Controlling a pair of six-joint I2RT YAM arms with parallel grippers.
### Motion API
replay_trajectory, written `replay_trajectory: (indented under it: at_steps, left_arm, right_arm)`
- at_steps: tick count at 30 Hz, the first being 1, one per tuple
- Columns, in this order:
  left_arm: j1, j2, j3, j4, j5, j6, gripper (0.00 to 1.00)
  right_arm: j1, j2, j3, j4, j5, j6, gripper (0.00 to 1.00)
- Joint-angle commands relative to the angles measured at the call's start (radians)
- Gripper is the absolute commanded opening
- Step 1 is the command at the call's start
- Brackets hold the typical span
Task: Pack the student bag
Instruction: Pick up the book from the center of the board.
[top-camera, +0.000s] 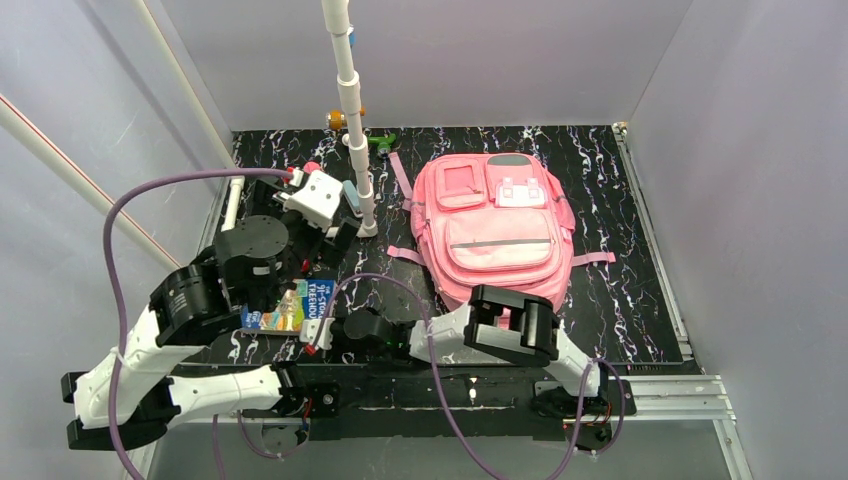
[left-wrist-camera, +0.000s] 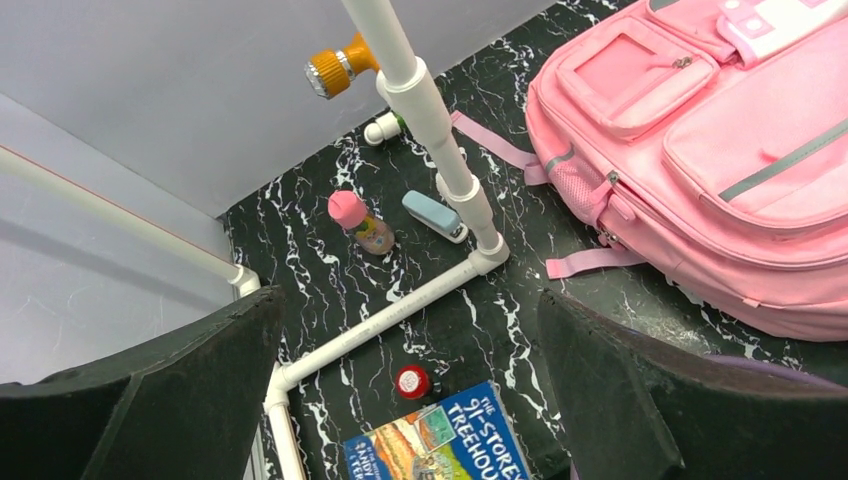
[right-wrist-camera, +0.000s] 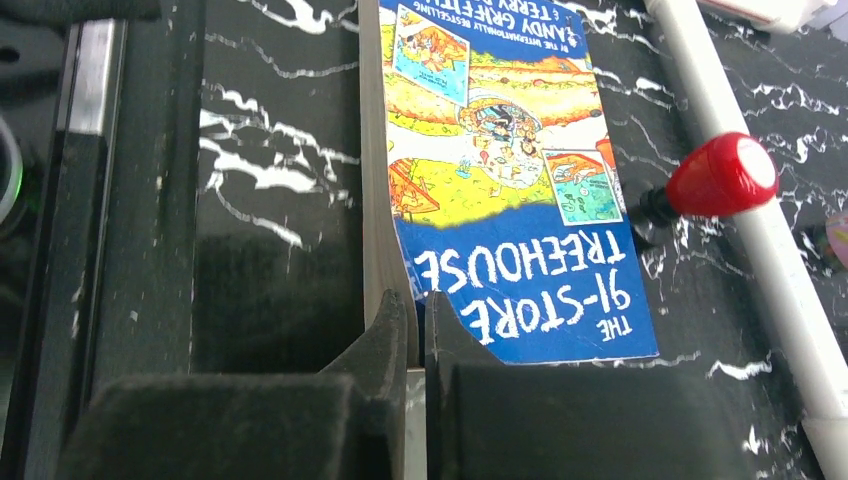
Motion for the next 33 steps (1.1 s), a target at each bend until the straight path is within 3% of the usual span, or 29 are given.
replay_trajectory:
  at_steps: [1, 6, 10, 15, 20, 23, 28, 33]
  left_arm:
    - [-0.001, 0.029, -0.028, 0.022, 0.005, 0.008, 0.97]
    - [0.001, 0.040, -0.144, 0.081, -0.011, -0.014, 0.97]
    - [0.026, 0.056, -0.280, 0.140, 0.070, -0.117, 0.97]
    - [0.212, 0.071, -0.391, 0.123, 0.292, -0.453, 0.95]
    - [0.385, 0.041, -0.461, 0.026, 0.432, -0.778, 0.93]
    - [0.432, 0.024, -0.505, -0.042, 0.493, -0.964, 0.90]
    - [0.458, -0.003, -0.635, -0.028, 0.664, -1.278, 0.82]
    - [0.471, 0.020, -0.728, 0.088, 0.773, -1.412, 0.87]
  right_arm:
    - [-0.011, -0.073, -0.117, -0.162, 0.053, 0.081, 0.01]
    - [-0.010, -0.255, -0.328, -0.159, 0.137, 0.222, 0.01]
    - [-0.010, -0.453, -0.486, -0.223, 0.176, 0.366, 0.01]
    - [-0.013, -0.626, -0.568, -0.328, 0.192, 0.516, 0.01]
    - [-0.079, -0.689, -0.636, -0.255, 0.153, 0.678, 0.01]
    - [-0.122, -0.716, -0.679, -0.189, 0.114, 0.753, 0.01]
    - [-0.130, -0.748, -0.638, -0.257, 0.102, 0.770, 0.01]
    - [-0.131, -0.788, -0.612, -0.284, 0.089, 0.772, 0.01]
